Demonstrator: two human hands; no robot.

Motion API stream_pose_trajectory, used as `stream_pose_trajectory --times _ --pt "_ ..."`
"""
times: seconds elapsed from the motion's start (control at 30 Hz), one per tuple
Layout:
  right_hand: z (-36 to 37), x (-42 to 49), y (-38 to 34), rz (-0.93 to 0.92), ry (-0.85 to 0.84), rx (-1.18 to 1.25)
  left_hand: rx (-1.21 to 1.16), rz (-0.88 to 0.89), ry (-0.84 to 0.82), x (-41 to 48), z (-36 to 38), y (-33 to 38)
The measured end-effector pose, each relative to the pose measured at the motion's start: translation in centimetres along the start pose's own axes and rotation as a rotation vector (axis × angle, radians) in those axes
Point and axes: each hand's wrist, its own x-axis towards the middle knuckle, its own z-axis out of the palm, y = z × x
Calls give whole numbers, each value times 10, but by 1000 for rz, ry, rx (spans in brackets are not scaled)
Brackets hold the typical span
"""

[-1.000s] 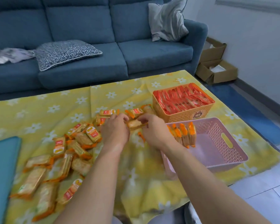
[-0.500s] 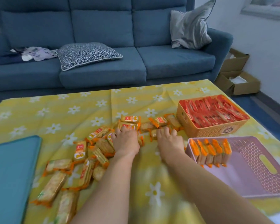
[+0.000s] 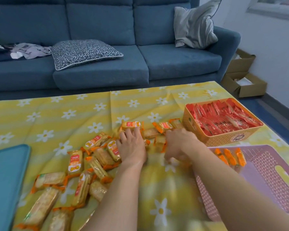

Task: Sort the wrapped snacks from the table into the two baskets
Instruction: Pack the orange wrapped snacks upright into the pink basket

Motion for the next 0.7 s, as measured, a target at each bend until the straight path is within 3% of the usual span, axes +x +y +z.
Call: stream_pose_trajectory --times 0.17,0.3,0.4,0.5,0.7 --pt "-29 15 15 -15 260 221 28 -42 -123 2 -7 -4" --pt "-20 47 9 -129 95 194 -37 -65 -246 -1 -17 -8" --pt "-11 58 8 -145 44 202 -156 -90 -209 -1 -22 -8" --pt "-5 62 3 -132 13 244 -339 -212 -135 0 -30 -1" --pt "11 66 -10 -70 -21 400 -712 -490 -195 -1 -35 1"
